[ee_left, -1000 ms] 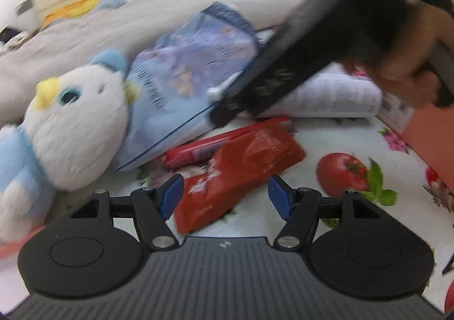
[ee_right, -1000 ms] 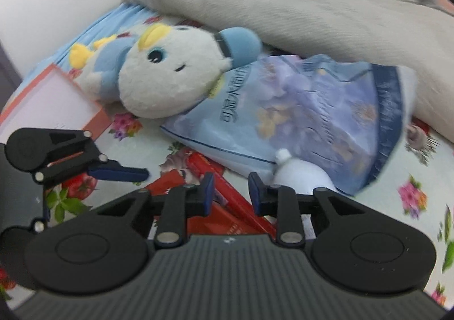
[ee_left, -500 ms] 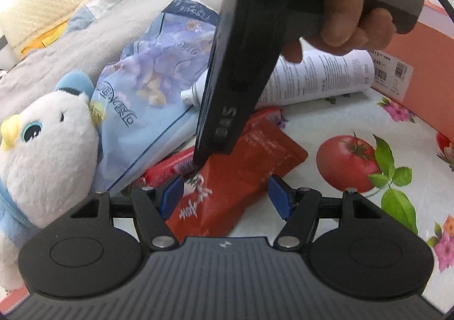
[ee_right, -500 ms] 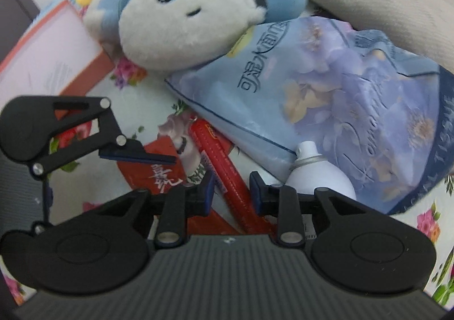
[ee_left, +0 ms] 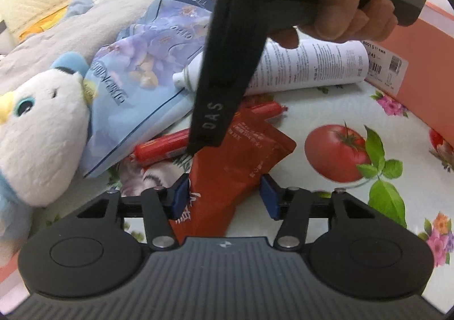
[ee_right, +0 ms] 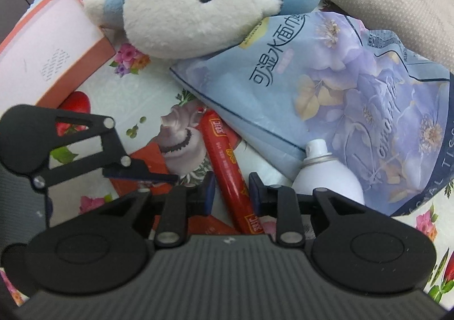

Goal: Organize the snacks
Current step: 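Grasp a red snack pouch with the left tool while the right tool grasps a red sausage stick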

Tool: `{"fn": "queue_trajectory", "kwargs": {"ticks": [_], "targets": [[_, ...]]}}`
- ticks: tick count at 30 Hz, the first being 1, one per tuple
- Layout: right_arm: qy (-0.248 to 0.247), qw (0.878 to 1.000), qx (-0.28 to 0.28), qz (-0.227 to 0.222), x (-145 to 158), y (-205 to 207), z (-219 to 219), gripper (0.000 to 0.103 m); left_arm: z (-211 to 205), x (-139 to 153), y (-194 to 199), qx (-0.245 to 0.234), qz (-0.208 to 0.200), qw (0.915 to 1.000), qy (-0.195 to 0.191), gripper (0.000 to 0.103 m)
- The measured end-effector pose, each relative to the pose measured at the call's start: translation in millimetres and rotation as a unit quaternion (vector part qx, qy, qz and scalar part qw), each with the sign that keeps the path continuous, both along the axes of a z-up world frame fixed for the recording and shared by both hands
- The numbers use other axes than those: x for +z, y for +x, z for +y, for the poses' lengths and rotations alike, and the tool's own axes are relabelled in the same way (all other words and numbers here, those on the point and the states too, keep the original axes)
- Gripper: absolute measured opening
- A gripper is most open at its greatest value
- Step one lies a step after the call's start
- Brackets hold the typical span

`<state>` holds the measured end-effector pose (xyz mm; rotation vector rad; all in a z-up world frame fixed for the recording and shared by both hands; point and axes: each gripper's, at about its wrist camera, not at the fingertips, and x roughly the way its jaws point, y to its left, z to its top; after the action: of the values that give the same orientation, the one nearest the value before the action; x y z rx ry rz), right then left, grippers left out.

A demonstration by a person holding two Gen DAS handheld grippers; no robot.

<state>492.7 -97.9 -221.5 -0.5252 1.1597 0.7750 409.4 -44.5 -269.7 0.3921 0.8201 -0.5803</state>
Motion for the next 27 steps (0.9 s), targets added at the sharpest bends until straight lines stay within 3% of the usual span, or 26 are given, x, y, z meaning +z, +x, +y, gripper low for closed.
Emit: {"fn": "queue_trajectory", "kwargs": {"ticks": [14, 20, 27], "targets": [[0.012, 0.998, -0.057, 0.005, -0.6, -40.1, -11.3, 0.025, 30.0, 12.7, -64.2, 0.089, 0.029, 0.9952, -0.030, 0.050], [0.037, 0.991, -0.125, 0.005, 7.3, -65.7, -44.2, 0.025, 48.1, 27.4, -90.9, 0.177, 0.052, 0.9787, -0.090, 0.050], [0.076, 0.978, -0.196, 0.002, 18.1, -111.1, -80.0, 0.024, 48.6, 39.1, -113.7, 0.224, 0.069, 0.9618, -0.141, 0.050]]}}
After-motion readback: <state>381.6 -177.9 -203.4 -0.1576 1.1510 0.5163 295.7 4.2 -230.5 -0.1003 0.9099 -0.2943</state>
